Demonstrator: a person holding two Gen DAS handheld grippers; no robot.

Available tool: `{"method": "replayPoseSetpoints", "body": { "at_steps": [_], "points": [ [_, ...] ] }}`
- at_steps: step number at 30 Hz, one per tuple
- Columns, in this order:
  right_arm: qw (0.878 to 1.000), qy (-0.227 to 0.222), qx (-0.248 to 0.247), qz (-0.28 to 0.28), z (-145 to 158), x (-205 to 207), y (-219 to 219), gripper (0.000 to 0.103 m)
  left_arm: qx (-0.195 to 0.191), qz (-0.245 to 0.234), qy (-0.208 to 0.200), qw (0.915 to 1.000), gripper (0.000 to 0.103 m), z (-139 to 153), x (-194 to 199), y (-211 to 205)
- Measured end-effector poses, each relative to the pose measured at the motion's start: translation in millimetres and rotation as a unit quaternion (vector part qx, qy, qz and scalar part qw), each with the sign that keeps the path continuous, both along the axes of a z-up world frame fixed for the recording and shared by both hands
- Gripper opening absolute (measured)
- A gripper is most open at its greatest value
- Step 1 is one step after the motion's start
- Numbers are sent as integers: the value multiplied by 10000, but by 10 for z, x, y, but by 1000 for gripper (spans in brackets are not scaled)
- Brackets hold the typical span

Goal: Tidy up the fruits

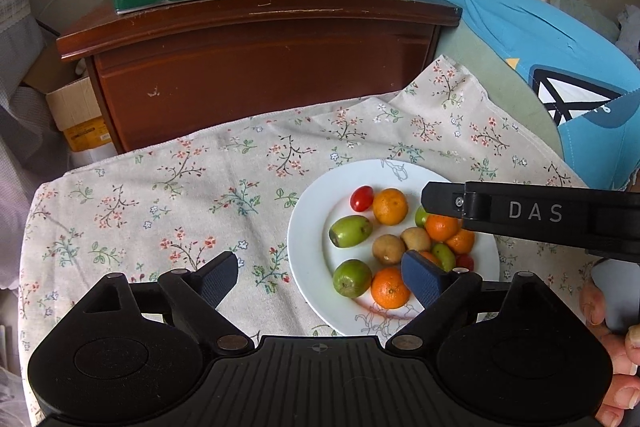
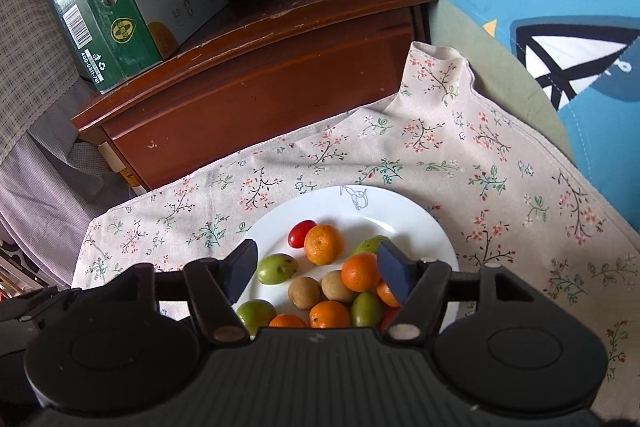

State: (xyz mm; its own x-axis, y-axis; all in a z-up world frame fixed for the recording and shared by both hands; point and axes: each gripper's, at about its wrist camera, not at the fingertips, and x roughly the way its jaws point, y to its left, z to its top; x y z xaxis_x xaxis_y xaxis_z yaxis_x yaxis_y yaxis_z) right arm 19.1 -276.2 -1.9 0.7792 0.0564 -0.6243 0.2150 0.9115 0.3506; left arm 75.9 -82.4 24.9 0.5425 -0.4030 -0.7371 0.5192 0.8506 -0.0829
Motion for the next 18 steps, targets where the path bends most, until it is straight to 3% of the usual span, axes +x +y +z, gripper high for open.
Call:
{"method": "replayPoseSetpoints", "body": {
  "at_steps": [11,18],
  "points": [
    [9991,327,-194,-199,66,-300,27,84,277,215,84,9994,94,85,-117,184],
    [9969,622,-303,-380,69,-464,61,98,452,354,81,9983,95,87,-151,220]
  ]
}}
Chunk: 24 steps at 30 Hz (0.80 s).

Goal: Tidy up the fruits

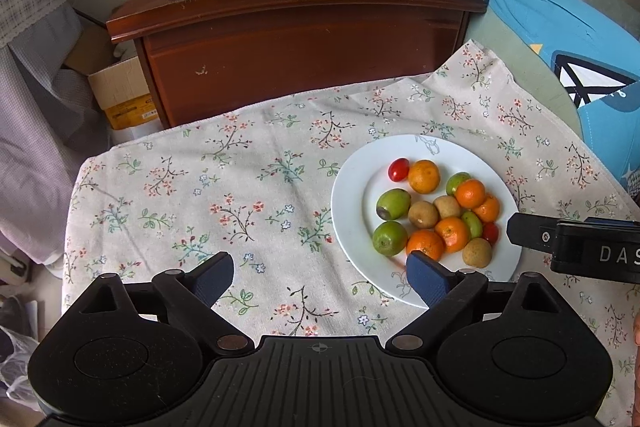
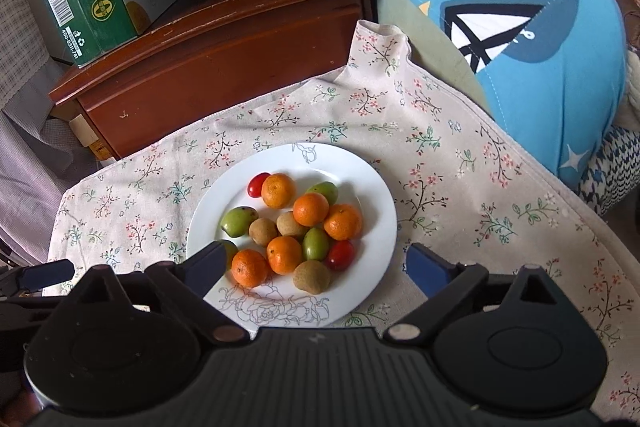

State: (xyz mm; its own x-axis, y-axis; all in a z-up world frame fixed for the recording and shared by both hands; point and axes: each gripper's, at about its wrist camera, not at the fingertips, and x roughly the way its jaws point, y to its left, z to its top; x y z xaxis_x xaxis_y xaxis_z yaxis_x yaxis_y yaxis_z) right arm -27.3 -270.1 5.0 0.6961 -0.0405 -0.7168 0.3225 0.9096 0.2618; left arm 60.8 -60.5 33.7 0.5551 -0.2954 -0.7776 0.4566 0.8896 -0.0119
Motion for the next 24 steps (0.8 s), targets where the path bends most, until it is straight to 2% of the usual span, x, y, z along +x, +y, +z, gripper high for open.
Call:
{"method": "replayPoseSetpoints", "body": {
  "at_steps": [7,24],
  "points": [
    [9984,528,-115,-182,-140,-4,25,99,115,119,141,9998,95,-64,39,-21],
    [9949,887,-414,-223,-267,102,87,100,354,201,238,9989,95,-197,96,-132]
  ]
}}
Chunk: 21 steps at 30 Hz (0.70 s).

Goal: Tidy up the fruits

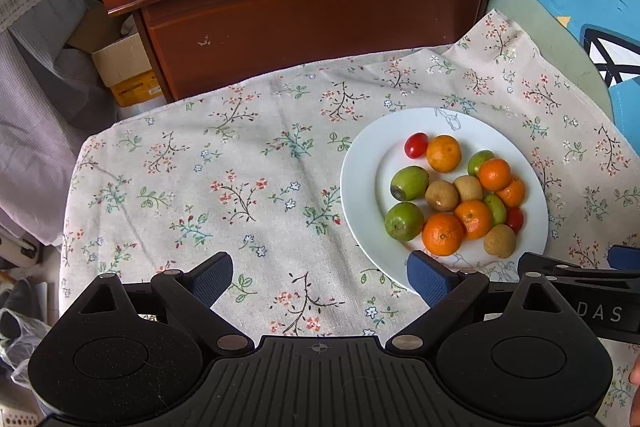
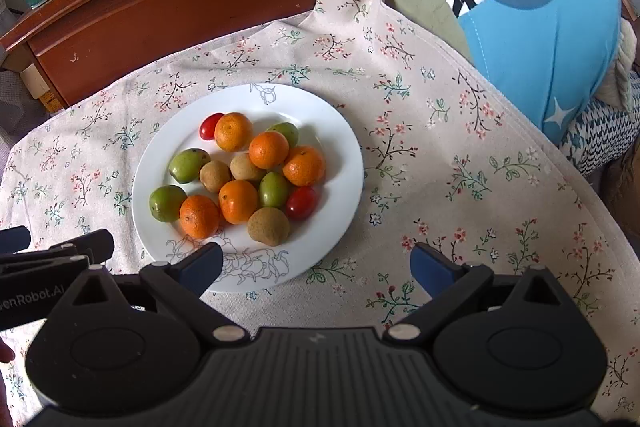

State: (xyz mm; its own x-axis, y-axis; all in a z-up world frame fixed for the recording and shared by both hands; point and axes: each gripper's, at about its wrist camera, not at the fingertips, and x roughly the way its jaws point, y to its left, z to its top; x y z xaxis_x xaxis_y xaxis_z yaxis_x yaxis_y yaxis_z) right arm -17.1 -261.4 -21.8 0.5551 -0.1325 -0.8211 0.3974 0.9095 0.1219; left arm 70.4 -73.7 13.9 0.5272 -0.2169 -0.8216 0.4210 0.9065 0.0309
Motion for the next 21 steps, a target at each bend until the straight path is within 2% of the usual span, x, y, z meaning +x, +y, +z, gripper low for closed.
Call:
{"method": "replayPoseSetpoints", "body": {
  "at_steps": [21],
  "points": [
    [9994,102,-326,111,-66,44,56,100,348,51,-54,9994,95,-69,-8,-21]
  ]
}}
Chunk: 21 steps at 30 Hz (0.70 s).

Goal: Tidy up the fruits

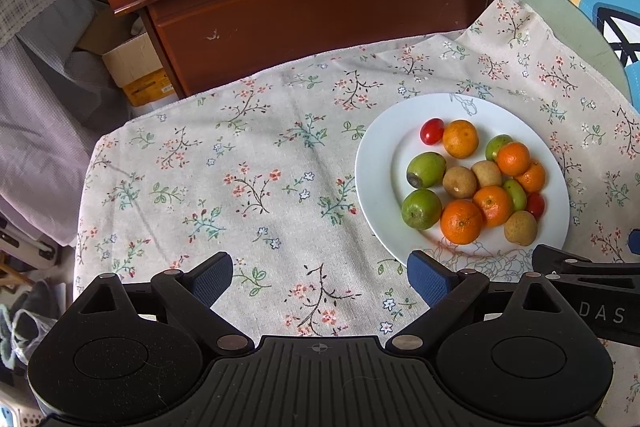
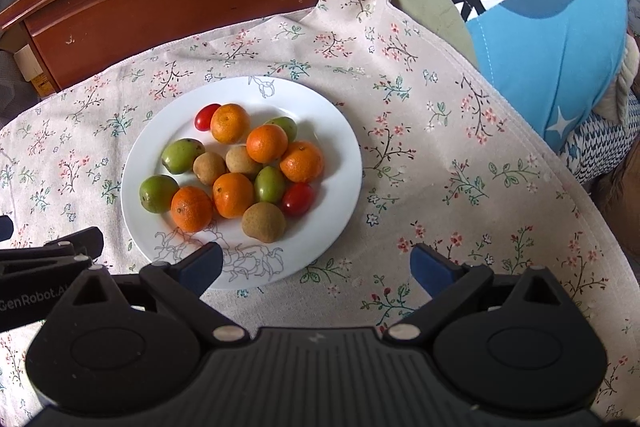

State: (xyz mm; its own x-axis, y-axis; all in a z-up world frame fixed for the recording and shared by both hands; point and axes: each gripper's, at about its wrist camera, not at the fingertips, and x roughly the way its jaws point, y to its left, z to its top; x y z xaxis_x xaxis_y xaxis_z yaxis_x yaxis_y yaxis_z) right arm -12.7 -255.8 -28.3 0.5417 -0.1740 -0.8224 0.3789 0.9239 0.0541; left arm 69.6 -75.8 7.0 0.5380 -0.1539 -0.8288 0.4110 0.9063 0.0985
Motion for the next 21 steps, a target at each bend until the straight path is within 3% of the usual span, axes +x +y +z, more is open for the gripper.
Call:
{"method": "replayPoseSetpoints", "body": {
  "at_steps": [21],
  "points": [
    [9994,65,-298,173,-48,-4,60,100,235,-6,37,9997,95,-76,-25,17]
  ]
}}
